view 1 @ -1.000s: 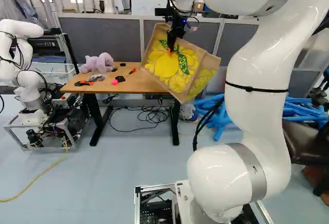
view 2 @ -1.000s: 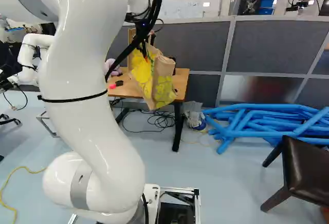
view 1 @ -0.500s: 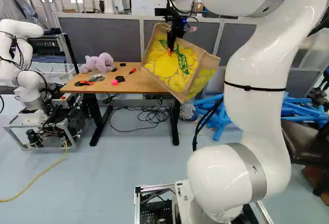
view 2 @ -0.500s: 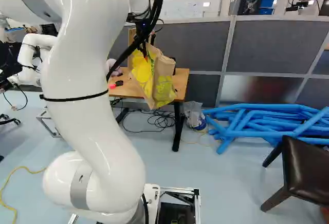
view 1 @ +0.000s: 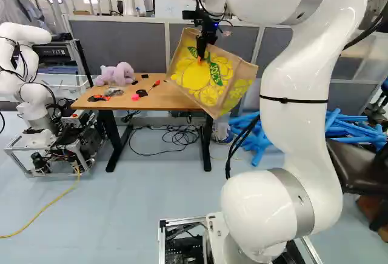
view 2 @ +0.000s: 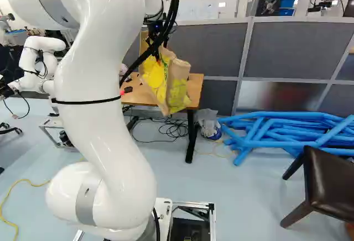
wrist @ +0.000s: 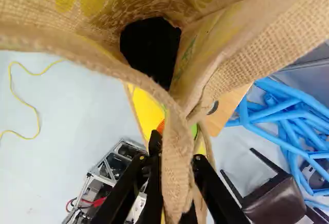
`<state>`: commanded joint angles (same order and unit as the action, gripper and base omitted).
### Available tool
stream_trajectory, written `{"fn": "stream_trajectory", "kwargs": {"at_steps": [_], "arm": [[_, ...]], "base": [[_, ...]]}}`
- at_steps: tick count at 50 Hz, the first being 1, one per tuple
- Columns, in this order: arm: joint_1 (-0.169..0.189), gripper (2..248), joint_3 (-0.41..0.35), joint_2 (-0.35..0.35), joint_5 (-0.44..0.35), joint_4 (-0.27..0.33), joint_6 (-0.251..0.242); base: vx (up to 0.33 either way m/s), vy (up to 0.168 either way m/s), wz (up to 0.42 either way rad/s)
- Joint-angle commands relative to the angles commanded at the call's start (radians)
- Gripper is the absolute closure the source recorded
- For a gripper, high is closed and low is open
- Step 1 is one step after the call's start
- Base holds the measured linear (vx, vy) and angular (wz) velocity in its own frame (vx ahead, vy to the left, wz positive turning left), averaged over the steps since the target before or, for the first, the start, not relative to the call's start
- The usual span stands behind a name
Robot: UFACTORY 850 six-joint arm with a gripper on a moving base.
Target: Pick up the bag on the ground and place it on the table
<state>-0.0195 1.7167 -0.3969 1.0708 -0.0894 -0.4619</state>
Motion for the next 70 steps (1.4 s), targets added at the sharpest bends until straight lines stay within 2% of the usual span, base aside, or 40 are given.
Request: {"fn": "stream_trajectory", "kwargs": {"at_steps": [49,70], "arm": [[-0.007,227,0.091,-0.069,0.003,0.117,0.0],[-0.031,227,0.115,-0.087,0.003,0.123,0.0]], "base": [[0.0,0.0,0.0],[0.0,0.0,0.0]]}}
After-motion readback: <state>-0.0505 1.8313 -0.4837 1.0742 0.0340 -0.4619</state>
